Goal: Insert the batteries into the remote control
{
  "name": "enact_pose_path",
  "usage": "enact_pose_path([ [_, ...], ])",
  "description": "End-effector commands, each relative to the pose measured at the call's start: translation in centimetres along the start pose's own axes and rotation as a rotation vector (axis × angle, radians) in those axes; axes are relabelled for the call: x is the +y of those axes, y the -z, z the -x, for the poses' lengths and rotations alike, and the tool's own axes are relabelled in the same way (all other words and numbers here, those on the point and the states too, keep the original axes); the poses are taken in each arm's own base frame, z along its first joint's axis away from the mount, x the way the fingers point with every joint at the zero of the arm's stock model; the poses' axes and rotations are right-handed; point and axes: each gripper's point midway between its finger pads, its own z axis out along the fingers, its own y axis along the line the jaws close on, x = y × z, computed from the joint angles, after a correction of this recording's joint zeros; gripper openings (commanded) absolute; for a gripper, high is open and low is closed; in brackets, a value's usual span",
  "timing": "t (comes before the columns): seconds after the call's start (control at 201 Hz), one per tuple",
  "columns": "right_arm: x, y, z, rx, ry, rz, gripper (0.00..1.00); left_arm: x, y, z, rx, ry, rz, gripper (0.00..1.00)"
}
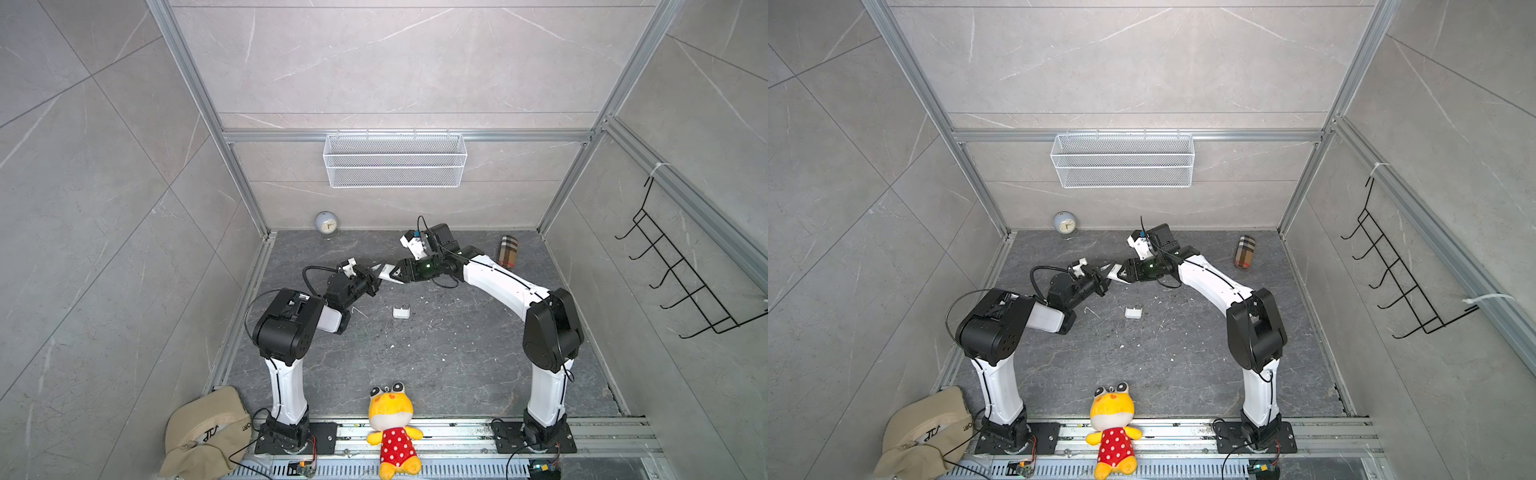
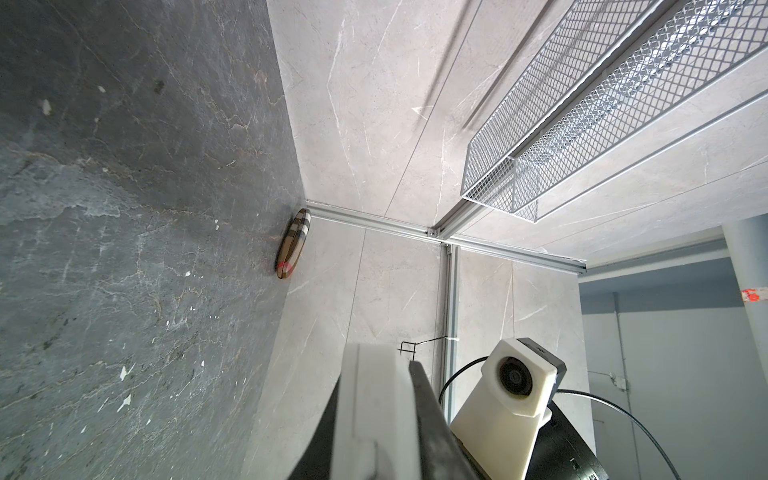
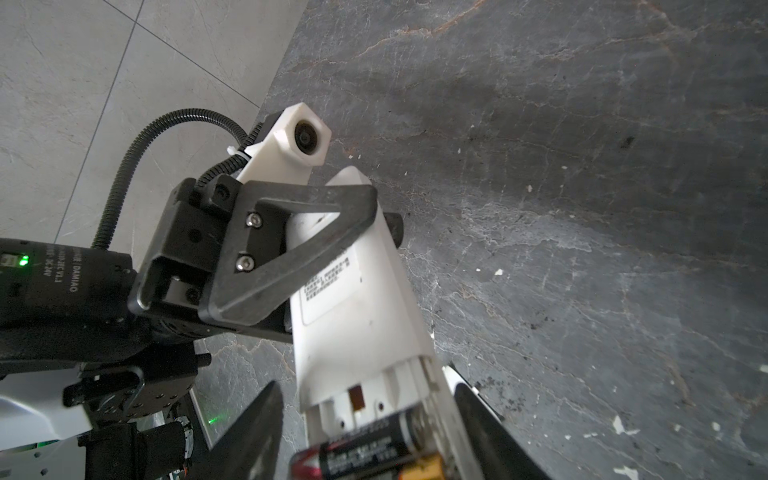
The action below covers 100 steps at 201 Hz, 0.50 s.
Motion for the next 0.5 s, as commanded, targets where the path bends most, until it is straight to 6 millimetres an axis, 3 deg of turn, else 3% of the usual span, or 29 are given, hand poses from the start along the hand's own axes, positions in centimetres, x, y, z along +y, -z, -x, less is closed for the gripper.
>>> enact_pose_path([
  [0.0,0.36,0.27,-0.01,-0.001,0.01,0.012,0.65,-4.06,-0.31,-0.8,0.03,-0.048,-0.114,0.04],
  [0.274,0.41,0.33,0.11,-0.006,0.011,0.013,0.62,-3.93,-0.27,-0.71,0.026,-0.042,-0.112,0.04],
  [0.493,0.4,0.32,-0.02,-0.003,0.012,0.012,0.69,-3.74,-0.19,-0.51,0.017,-0.035,-0.109,0.04],
])
